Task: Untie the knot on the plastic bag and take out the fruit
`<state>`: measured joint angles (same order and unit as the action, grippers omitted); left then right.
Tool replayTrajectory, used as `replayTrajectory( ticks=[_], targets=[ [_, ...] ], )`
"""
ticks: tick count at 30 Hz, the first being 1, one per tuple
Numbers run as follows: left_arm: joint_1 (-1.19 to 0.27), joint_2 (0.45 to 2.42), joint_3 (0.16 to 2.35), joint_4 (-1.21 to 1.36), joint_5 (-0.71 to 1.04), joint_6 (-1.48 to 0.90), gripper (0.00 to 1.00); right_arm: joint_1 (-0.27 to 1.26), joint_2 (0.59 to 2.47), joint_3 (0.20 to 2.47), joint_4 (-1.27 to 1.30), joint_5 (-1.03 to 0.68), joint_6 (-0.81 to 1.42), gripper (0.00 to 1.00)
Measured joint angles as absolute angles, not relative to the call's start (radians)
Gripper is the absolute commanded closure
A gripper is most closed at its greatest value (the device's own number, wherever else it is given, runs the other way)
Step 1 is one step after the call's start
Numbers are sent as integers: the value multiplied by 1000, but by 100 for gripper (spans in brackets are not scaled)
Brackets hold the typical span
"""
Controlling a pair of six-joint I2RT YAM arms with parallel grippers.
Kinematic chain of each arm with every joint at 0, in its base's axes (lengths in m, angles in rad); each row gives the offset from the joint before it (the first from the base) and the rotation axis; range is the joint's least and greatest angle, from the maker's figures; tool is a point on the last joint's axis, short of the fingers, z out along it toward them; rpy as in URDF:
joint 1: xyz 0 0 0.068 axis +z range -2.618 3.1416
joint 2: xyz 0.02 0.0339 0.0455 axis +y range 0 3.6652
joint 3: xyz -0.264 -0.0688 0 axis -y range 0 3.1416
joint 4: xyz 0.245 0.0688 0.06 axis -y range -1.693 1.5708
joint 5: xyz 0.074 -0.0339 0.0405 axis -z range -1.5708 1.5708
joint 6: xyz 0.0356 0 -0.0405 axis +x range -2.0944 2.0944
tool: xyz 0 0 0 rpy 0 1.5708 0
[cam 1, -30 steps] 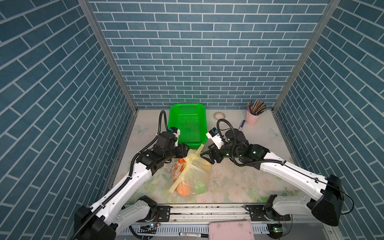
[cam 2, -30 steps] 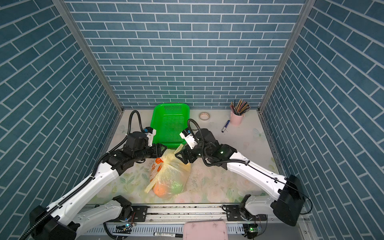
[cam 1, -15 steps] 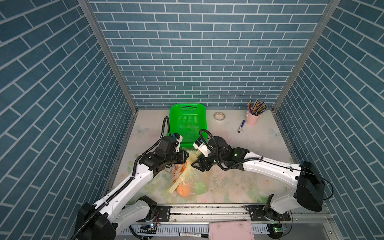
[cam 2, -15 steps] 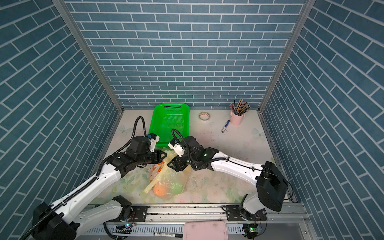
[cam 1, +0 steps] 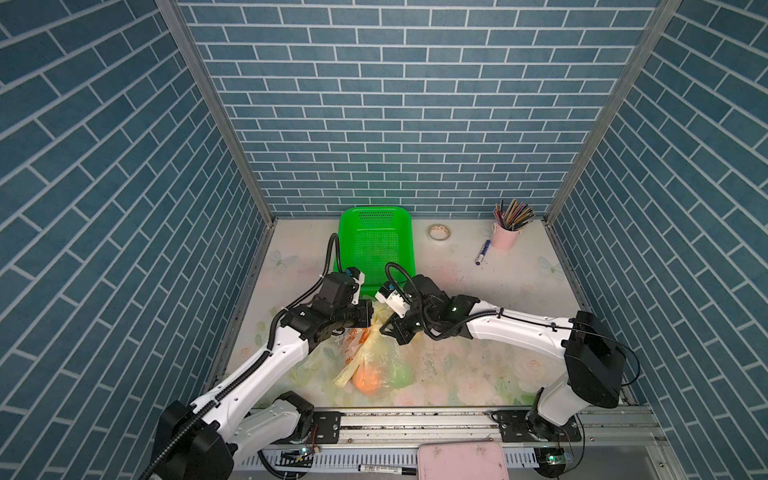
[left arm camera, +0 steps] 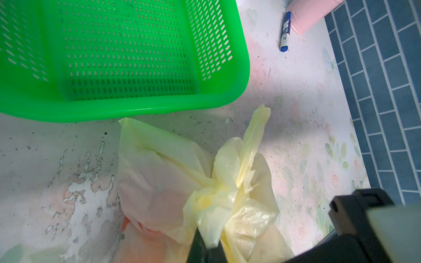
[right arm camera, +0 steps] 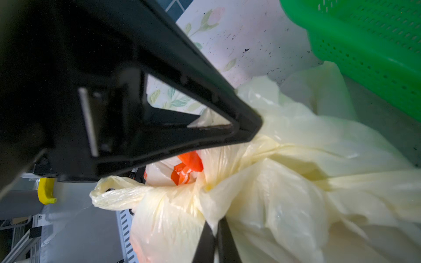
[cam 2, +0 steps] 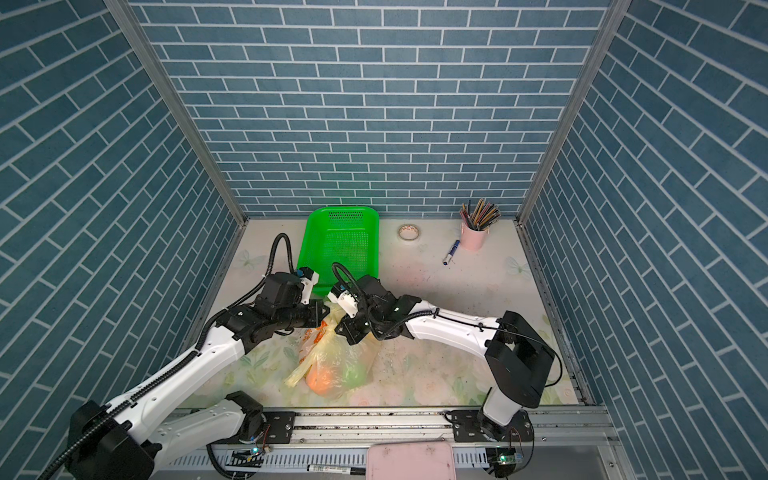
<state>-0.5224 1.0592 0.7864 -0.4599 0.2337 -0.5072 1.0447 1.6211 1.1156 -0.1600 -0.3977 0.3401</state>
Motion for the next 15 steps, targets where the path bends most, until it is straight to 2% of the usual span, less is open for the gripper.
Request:
replayTrajectory(
  ticks=[8, 15],
  targets=[
    [-524, 1030, 786, -463, 152, -507, 100, 1045, 1597, 1077, -135, -381, 341, 100],
    [-524, 1005, 786, -467, 104, -509, 100, 1045, 1464, 950, -99, -310, 359, 100]
  ],
)
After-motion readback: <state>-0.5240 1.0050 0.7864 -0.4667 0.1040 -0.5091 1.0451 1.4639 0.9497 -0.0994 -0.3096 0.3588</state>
